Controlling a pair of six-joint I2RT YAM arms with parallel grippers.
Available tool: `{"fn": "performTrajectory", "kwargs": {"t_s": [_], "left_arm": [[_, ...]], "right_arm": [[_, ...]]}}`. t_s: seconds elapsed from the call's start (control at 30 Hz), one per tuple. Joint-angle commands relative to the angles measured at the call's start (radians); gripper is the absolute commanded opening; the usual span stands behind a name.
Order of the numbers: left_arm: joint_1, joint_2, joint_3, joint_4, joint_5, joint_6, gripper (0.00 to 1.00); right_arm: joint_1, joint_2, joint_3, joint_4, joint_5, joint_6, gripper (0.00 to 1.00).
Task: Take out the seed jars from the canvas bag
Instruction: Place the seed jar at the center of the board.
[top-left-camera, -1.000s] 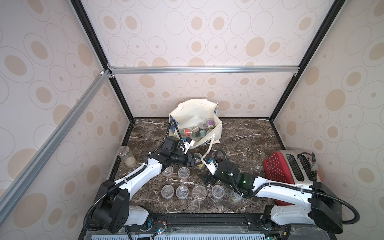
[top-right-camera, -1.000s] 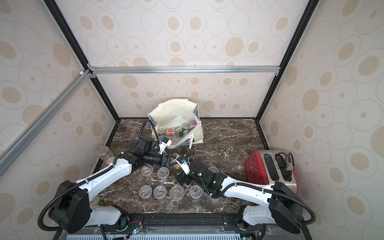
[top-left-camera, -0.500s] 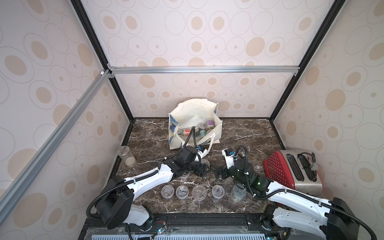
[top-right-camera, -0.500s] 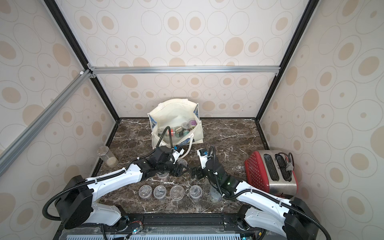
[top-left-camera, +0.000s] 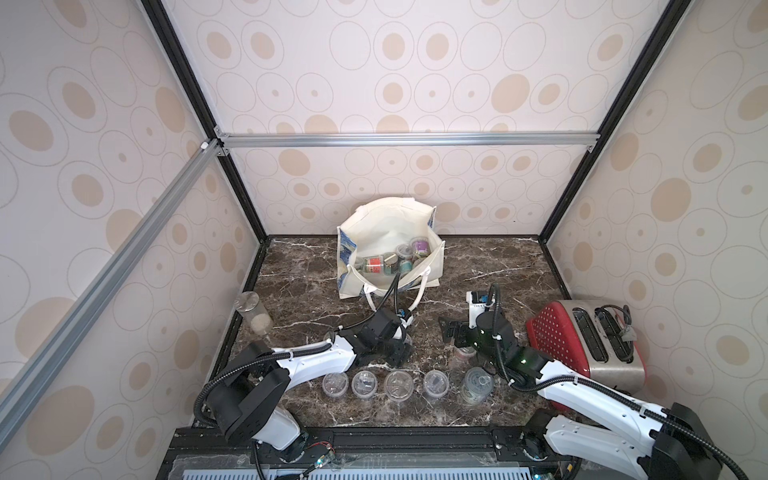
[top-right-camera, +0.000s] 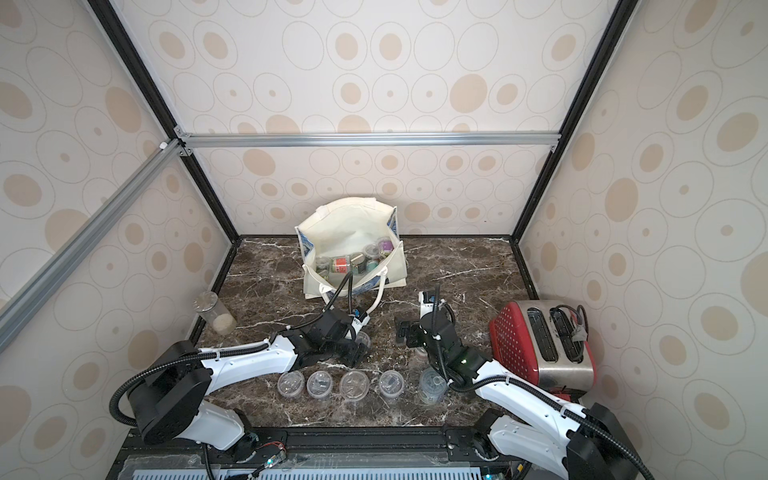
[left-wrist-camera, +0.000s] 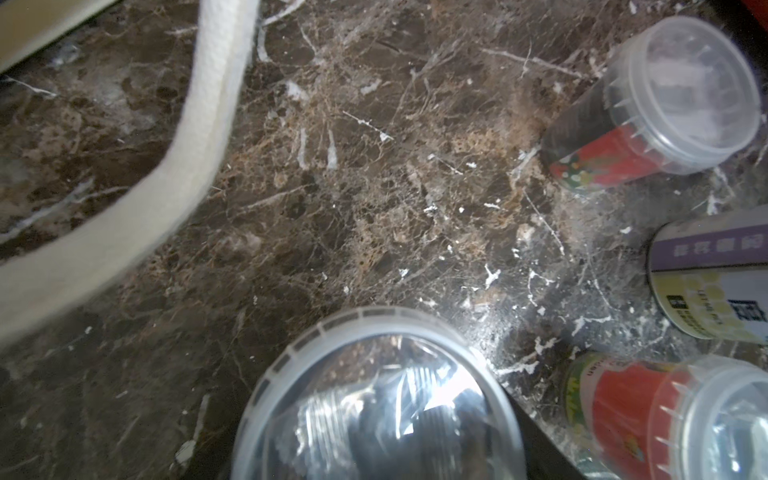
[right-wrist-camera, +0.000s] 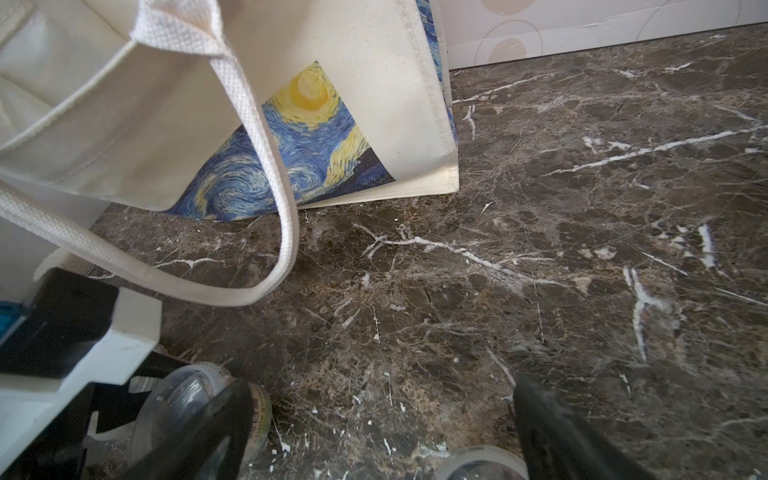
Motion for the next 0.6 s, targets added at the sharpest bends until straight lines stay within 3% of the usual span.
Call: {"fn": "performTrajectory", "kwargs": {"t_s": [0.0, 0.07, 0.2, 0.57], "left_arm": [[-0.009, 0.01, -0.007, 0.028, -0.015, 0.027, 0.7], [-0.009, 0.01, -0.011, 0.026, -0.012, 0.025, 0.8], [-0.009, 0.016, 0.016, -0.024, -0.02, 0.022, 0.88], [-0.009, -0.118, 0.103, -0.122, 0.016, -0.016, 0.89]], "right_arm": [[-0.004, 0.002, 0.034, -0.018, -0.006, -0.035, 0.99], [-0.004, 0.004, 0.038, -0.025, -0.012, -0.049, 0.99], [-0.004, 0.014, 0.048, -0.031, -0.036, -0.072, 0.99], [-0.004, 0.048, 0.172, -0.171, -0.034, -0.122, 1.0]]}}
